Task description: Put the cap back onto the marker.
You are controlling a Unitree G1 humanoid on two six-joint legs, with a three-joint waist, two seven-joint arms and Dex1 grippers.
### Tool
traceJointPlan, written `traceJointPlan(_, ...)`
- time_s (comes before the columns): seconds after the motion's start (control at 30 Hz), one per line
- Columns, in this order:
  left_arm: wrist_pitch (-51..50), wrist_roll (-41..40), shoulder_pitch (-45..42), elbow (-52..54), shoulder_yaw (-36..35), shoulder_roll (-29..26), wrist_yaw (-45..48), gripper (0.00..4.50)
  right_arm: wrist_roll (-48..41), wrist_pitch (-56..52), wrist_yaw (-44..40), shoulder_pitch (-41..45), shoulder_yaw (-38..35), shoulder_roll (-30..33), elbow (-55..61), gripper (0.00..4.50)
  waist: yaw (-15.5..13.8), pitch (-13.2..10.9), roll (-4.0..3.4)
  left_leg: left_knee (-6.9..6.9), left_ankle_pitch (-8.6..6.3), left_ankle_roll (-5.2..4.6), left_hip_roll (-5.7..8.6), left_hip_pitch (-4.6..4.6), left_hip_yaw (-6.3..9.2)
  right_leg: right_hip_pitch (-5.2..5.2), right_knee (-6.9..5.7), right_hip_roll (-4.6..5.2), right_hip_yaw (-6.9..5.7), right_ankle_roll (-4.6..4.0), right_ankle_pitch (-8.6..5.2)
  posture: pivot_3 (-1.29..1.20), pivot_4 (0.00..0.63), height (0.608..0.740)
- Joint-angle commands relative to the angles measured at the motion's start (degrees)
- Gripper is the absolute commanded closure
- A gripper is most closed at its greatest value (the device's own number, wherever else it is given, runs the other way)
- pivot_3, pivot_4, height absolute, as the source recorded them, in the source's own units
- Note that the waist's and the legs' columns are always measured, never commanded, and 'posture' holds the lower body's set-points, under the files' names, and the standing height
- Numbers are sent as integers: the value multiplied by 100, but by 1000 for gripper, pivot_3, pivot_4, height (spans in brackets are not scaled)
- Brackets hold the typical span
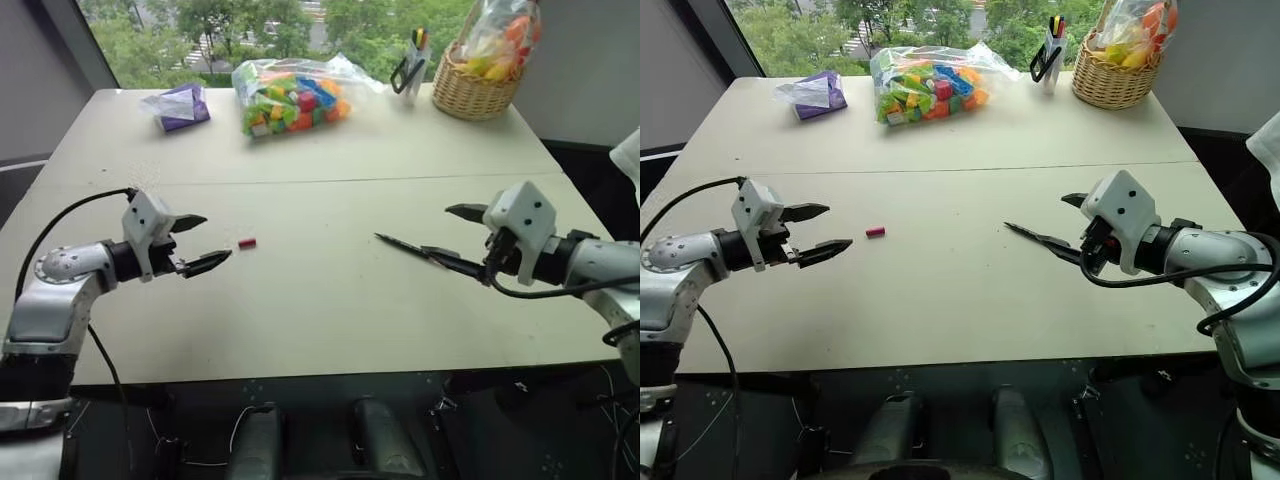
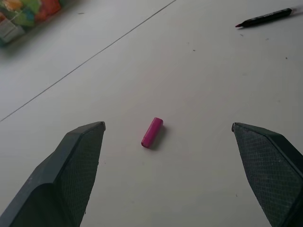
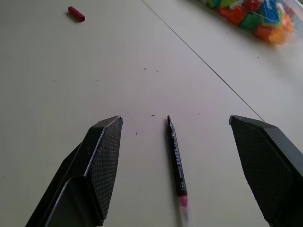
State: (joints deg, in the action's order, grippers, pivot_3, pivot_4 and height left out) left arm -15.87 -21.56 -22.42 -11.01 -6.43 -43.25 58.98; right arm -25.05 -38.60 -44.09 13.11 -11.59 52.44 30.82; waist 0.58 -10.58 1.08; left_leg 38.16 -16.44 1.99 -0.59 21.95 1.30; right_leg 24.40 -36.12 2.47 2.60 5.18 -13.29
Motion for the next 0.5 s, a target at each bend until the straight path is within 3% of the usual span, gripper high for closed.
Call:
traceJointPlan(0.03, 832, 400, -692, -1334, 237, 211, 292, 21, -30, -21, 161, -13, -71, -87, 249, 796, -8, 0, 2, 3, 0, 0, 1, 2, 0, 0, -1, 0, 0, 1, 1, 0, 150, 740)
traceJointPlan(0.23, 1769, 929, -1777, -3153, 680, 560, 912, 21, -53, -183, 444, -236, -182, -239, 591, 796, 16, 0, 5, 5, 0, -1, 4, 26, 0, 19, 1, 3, 0, 22, 13, 0, 150, 740)
traceJointPlan(0.5, 2541, 1586, -2579, -4642, 1037, 793, 1298, 21, -86, -396, 828, -626, -391, -417, 1061, 796, 24, 0, 5, 5, -1, -2, 4, 29, 6, 20, -1, 1, -4, 22, 13, 0, 150, 740)
